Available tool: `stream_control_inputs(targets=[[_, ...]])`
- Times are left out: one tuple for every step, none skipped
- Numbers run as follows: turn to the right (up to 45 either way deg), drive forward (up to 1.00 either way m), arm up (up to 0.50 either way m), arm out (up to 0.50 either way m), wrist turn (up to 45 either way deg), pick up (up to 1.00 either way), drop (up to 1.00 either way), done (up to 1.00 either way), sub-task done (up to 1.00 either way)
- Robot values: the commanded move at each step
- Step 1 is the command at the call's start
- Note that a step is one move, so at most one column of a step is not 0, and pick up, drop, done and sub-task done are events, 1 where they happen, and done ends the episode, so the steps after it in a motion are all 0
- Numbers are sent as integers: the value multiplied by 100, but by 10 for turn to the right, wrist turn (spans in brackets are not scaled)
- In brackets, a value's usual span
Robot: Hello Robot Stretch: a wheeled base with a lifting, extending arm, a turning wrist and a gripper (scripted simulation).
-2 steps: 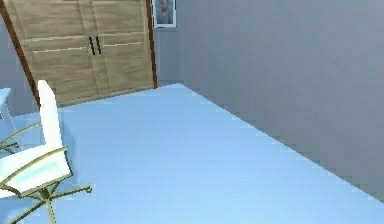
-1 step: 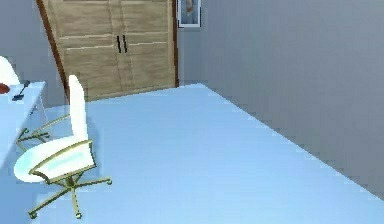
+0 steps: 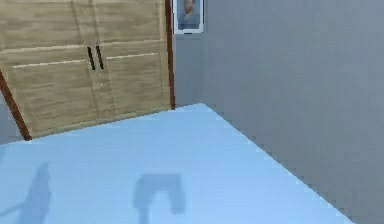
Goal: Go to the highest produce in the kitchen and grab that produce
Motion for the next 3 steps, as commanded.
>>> stream_control_inputs(targets=[[-90,0,0,0,0,0,0,0,0],[0,30,0,0,0,0,0,0,0],[-150,0,0,0,0,0,0,0,0]])
